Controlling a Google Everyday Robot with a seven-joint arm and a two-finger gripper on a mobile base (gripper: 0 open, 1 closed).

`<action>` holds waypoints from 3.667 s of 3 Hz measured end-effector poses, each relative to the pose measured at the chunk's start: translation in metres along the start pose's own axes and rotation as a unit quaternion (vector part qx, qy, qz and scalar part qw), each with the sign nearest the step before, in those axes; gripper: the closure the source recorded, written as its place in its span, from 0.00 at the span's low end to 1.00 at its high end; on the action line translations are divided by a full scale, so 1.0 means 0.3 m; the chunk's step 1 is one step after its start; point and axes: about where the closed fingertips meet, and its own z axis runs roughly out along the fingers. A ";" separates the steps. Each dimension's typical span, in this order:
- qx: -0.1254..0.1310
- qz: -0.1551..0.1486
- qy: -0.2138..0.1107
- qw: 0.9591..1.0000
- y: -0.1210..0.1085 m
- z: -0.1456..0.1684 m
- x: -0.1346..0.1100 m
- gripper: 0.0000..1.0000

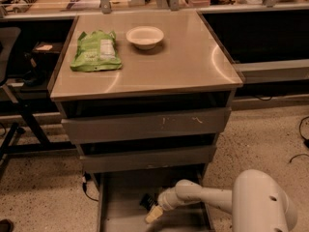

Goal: Pick rxbar blueberry from bottom drawer and place on counter

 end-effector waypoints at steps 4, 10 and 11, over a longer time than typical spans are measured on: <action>-0.005 0.042 -0.020 0.999 -0.012 0.094 0.100 0.00; -0.005 0.042 -0.020 0.999 -0.006 0.074 0.084 1.00; -0.005 0.042 -0.020 0.999 -0.004 0.068 0.081 1.00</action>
Offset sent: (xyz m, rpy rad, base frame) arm 0.0035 -0.0035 -0.0264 0.0357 0.0050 -0.0451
